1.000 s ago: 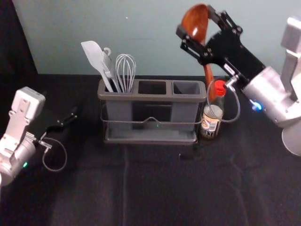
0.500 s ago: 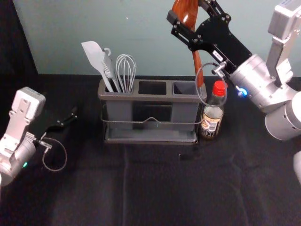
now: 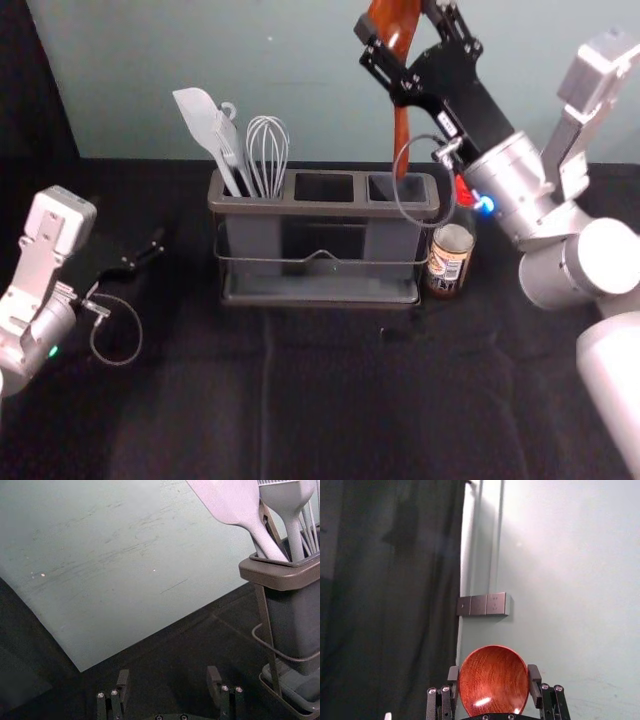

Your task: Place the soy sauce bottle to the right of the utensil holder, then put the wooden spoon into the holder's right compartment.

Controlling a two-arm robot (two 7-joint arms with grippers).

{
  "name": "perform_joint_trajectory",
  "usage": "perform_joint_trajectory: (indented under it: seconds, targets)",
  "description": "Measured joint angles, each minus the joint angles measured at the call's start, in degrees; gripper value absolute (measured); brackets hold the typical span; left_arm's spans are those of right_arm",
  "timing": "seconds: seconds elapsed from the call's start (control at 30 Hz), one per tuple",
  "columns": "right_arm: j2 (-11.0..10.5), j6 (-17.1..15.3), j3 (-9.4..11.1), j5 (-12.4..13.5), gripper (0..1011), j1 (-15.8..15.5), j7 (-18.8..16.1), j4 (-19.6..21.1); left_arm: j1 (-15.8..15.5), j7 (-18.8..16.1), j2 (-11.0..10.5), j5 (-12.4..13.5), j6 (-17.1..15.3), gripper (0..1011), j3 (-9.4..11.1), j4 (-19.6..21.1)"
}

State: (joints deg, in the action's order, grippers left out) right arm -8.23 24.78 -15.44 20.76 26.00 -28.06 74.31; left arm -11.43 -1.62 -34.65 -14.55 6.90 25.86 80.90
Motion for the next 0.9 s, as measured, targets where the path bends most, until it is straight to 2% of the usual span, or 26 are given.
perform_joint_trajectory:
  seconds: [0.17, 0.4, 0.67, 0.9]
  targets:
    - [1.44, 3.11, -0.03, 1.24, 836, -0.58, -0.11, -2.43, 0.0, 0.0, 0.0, 0.0, 0.0, 1000, 0.0, 0.0]
    - [2.22, 4.84, 0.18, 1.35, 837, -2.17, 0.04, -3.93, 0.0, 0.0, 0.0, 0.0, 0.0, 1000, 0.0, 0.0]
    - [2.49, 6.02, 0.89, 1.31, 836, -4.25, 0.09, -5.16, 0.0, 0.0, 0.0, 0.0, 0.0, 1000, 0.0, 0.0]
    - [2.38, 5.99, 1.06, 1.09, 837, -4.81, -0.09, -6.06, 0.0, 0.0, 0.0, 0.0, 0.0, 1000, 0.0, 0.0]
